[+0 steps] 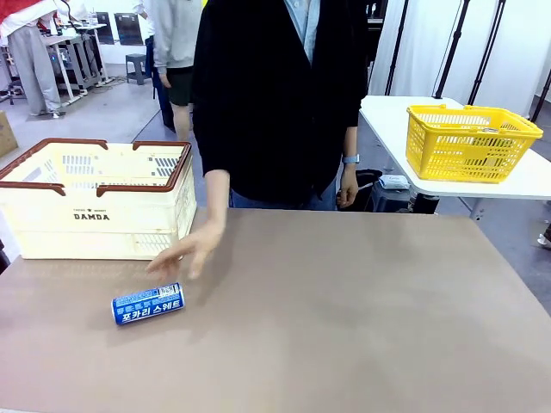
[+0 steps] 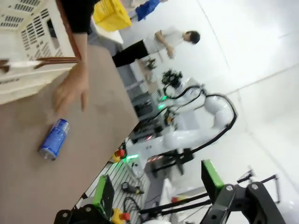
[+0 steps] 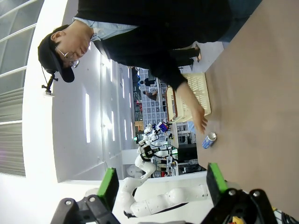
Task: Place the drinks into the Shopping basket.
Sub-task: Pick up one drink and place it into the Shopping basket.
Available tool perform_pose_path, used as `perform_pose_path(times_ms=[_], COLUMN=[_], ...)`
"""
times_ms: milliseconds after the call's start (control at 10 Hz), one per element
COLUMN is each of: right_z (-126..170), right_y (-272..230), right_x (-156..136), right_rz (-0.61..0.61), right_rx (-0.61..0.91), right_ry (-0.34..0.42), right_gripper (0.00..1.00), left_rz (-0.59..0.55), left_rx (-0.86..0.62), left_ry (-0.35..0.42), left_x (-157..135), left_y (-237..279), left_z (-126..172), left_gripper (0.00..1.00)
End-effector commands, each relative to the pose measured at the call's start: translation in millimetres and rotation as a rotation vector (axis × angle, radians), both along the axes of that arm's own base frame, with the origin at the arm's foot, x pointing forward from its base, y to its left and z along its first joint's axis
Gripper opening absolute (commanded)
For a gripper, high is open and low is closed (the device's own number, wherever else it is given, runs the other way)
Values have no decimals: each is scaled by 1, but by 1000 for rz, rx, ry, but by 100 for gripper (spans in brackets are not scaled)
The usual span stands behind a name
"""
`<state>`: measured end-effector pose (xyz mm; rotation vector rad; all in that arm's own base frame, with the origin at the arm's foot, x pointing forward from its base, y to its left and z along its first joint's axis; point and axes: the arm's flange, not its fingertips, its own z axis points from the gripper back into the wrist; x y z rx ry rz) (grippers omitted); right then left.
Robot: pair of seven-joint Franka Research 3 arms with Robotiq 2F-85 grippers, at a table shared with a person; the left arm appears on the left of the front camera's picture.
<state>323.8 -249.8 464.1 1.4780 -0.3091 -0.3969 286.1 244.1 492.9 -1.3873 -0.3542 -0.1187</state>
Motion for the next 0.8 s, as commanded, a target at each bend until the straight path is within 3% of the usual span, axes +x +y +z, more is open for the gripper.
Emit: perform_pose_path(times_ms=[0,200,400,600,700], right_z=[3,3,3,3,3], right_y=[1,1,1,1,1], right_x=[-4,-4,-4,-4,-4], right_rz=[11,11,11,11,11], right_rx=[-5,-5,-5,-5,-5], right_ry=[-6,-6,-6,-6,-6], right_gripper=[100,100,100,100,100], left_rz=[50,39,13,-6,-78], left_rx=[-176,-179,-82,173,365], left_ry=[30,28,20,17,-24], left_x=[3,-1,4,8,12], left_y=[60,60,30,-47,-101], left_z=[-22,-36,-22,12,29], left_gripper=[100,100,100,100,100])
